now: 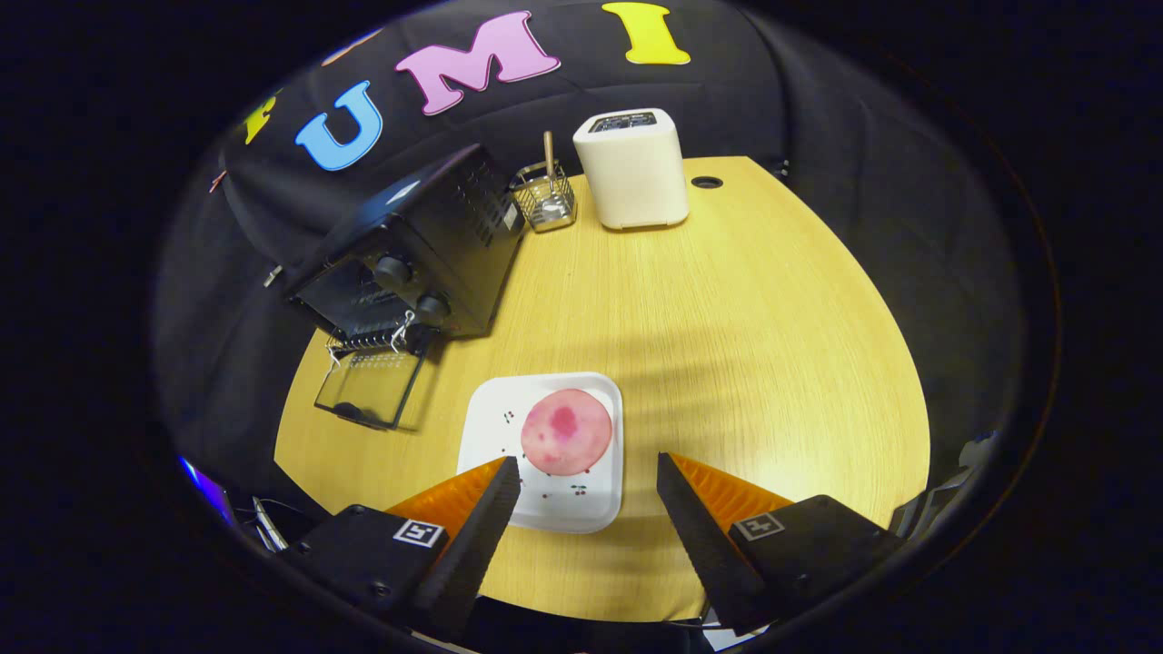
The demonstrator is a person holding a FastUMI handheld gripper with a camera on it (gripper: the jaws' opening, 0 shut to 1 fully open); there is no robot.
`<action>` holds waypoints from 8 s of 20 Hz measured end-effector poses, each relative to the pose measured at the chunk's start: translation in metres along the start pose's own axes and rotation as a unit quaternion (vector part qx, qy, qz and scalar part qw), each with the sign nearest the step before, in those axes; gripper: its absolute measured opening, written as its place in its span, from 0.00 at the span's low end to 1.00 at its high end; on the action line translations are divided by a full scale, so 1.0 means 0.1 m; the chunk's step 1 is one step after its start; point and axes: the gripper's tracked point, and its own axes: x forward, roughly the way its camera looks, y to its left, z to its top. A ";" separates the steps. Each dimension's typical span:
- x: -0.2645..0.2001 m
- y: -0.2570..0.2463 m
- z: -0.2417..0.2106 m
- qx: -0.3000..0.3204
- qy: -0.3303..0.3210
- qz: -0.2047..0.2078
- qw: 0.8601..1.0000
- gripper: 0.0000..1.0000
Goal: Open the toaster oven, put the food inside, and close the toaster oven door.
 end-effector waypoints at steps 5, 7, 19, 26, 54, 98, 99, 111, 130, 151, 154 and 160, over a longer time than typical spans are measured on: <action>0.36 -0.13 -0.21 -0.055 0.043 -0.005 0.998 1.00; 0.44 -0.14 -0.26 -0.066 0.058 -0.008 0.996 0.97; 0.47 -0.16 -0.33 -0.080 0.098 -0.053 0.991 0.31; 0.50 -0.12 -0.33 0.008 0.104 -0.016 0.994 0.08; -0.28 0.70 -0.38 0.344 -0.037 0.054 0.937 0.05; 1.18 3.29 0.64 0.344 -0.133 0.089 0.925 0.05; 1.22 3.27 0.68 0.348 -0.143 0.082 0.923 0.05; 1.35 2.75 1.08 0.413 -0.237 -0.010 0.879 0.05; 1.26 2.66 1.10 0.443 -0.232 -0.027 0.865 0.79; 0.52 2.69 0.02 0.135 -0.142 -0.040 0.980 0.99; 0.52 2.68 -0.12 0.087 -0.130 -0.049 0.987 0.99; 0.68 2.81 -0.57 -0.005 -0.089 -0.063 0.994 0.99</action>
